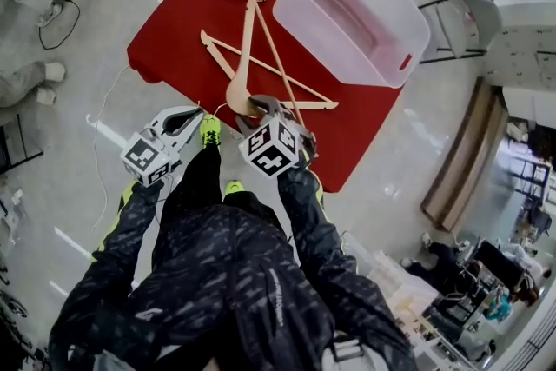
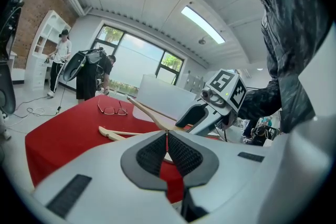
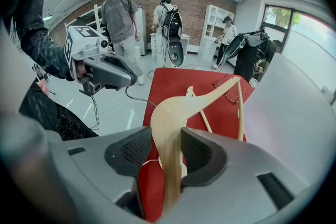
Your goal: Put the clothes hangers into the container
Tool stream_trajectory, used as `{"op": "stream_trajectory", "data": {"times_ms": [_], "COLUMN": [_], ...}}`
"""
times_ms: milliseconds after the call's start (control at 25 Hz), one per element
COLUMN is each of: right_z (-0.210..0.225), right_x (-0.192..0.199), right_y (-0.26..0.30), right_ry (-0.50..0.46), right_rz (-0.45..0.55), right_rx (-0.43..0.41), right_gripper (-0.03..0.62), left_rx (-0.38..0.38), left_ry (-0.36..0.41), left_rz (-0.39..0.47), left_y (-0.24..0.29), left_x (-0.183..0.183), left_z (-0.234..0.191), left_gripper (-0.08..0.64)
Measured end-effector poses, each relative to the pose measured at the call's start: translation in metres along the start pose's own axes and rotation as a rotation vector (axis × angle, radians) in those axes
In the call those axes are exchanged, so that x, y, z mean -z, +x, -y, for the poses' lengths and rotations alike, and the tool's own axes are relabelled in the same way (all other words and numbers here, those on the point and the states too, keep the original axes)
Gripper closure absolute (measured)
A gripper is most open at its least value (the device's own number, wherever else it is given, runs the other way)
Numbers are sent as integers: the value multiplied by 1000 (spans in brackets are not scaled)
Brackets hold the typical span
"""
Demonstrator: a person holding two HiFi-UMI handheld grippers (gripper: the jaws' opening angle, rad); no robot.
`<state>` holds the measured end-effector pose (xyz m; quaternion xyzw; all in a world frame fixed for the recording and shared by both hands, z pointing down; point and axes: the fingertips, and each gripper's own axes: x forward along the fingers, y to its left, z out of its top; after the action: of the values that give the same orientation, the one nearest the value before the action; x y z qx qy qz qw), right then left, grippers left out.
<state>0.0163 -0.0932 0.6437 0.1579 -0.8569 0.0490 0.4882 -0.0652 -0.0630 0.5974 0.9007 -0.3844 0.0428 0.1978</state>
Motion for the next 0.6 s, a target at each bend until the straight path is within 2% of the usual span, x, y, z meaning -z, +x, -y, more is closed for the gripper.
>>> {"op": "stream_trajectory", "data": {"times_ms": [440,600], "right_z": [13,17], "right_x": [-36,-48], "right_y": [-48,-68], "right_ry": [-41,-43], "right_rz": [38,40], "right_rx": [64,73], "right_gripper": [411,411], "left_rx": [-24,-25], "left_ry": [38,47], "left_rz": [85,83], "left_y": [-24,-30], "left_x": [-59,-67], "left_z": [9,7], "left_gripper": [548,549]}}
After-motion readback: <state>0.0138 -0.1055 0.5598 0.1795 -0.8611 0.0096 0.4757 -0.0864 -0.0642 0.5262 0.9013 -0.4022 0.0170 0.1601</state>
